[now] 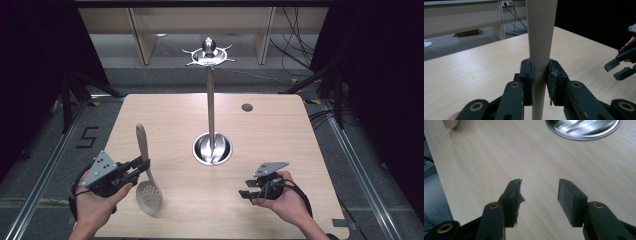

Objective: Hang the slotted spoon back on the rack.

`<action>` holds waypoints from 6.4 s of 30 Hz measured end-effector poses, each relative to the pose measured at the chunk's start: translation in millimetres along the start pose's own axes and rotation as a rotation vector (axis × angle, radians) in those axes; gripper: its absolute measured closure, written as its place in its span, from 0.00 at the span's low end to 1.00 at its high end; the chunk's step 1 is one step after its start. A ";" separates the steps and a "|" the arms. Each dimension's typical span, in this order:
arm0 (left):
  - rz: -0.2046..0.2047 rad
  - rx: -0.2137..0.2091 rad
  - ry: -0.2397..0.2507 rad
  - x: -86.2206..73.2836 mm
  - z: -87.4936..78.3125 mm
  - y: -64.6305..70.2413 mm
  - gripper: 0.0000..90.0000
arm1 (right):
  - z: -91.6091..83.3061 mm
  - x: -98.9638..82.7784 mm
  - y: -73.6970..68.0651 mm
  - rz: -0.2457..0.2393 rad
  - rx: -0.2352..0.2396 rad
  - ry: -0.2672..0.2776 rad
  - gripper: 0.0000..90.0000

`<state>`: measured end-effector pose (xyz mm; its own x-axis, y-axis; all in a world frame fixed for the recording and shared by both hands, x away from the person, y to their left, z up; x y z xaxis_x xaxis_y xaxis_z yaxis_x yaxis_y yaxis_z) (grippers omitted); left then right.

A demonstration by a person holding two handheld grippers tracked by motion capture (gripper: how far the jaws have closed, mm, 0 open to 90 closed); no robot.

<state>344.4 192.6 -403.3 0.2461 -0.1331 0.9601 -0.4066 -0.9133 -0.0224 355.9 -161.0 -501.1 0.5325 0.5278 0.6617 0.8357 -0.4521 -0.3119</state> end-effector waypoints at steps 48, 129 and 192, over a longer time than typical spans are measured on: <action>0.086 -0.121 0.065 57.9 30.4 6.1 0.83 | -3.7 2.2 4.7 0.004 -0.015 0.053 0.59; 0.113 -0.210 0.019 95.6 85.3 10.6 0.83 | -4.7 1.5 10.0 0.018 -0.004 0.104 0.58; 0.124 -0.296 -0.039 138.0 110.5 18.2 0.83 | -4.9 2.9 7.6 0.002 -0.006 0.092 0.58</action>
<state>468.2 115.1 -302.0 0.2102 -0.2560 0.9435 -0.6724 -0.7384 -0.0506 363.1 -166.4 -498.1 0.5197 0.4587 0.7207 0.8334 -0.4578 -0.3096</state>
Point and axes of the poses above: each handheld gripper's, and its own axes: z roughly forward along the jaws, x roughly out of its top, y roughly to its right, the point moved 6 cm from there along z, roughly forward along the jaws, and after that the axes turned 14 degrees about x, right-handed, at the moved point
